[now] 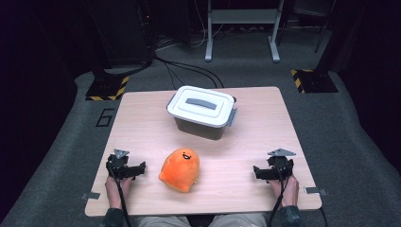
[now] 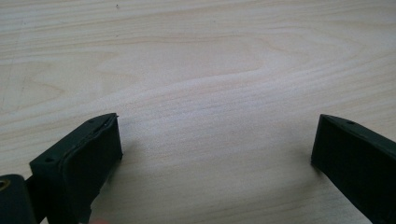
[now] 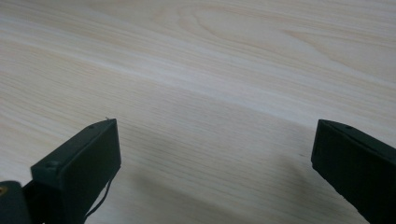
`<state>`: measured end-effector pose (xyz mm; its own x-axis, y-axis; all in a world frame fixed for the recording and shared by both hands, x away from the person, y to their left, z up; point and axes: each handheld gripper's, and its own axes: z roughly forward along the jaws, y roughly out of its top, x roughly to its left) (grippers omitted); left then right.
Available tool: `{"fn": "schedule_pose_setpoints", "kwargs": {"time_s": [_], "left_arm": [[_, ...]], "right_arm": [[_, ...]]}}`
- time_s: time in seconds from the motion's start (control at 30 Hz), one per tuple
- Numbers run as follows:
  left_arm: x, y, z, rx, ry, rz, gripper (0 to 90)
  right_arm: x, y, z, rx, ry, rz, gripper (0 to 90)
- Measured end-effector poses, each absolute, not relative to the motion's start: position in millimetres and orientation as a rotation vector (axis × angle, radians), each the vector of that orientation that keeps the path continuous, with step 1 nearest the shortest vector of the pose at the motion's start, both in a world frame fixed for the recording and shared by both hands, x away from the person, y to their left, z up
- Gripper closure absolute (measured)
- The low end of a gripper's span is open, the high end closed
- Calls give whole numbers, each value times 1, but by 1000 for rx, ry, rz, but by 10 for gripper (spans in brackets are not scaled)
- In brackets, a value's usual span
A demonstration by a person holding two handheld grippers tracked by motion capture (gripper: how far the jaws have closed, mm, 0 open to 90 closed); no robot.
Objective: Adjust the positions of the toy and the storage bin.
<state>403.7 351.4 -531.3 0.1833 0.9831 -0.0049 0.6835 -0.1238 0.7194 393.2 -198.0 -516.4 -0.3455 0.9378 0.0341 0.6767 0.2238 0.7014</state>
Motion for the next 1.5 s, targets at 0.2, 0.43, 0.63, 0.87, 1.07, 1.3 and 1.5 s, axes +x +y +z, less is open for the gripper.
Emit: {"fn": "schedule_pose_setpoints", "kwargs": {"time_s": [0.2, 0.43, 0.63, 0.87, 1.07, 1.3, 1.5], "left_arm": [[404, 351, -531, 1875, 1565, 658, 13], [404, 351, -531, 1873, 1566, 660, 14], [404, 351, -531, 1872, 1567, 660, 14], [404, 352, -531, 1872, 1567, 661, 14], [404, 352, -531, 1872, 1568, 661, 14], [404, 352, -531, 1872, 1568, 662, 14], [404, 352, -531, 1871, 1569, 662, 14]], "right_arm": [[392, -184, -508, 1474, 2157, 935, 15], [390, -170, -496, 1409, 2207, 968, 21], [389, -154, -488, 1375, 2252, 976, 21], [388, -137, -480, 1325, 2287, 1018, 22], [386, -121, -473, 1274, 2338, 1035, 23], [388, -102, -466, 1201, 2386, 1047, 25], [388, -86, -464, 1153, 2433, 1045, 23]]}}
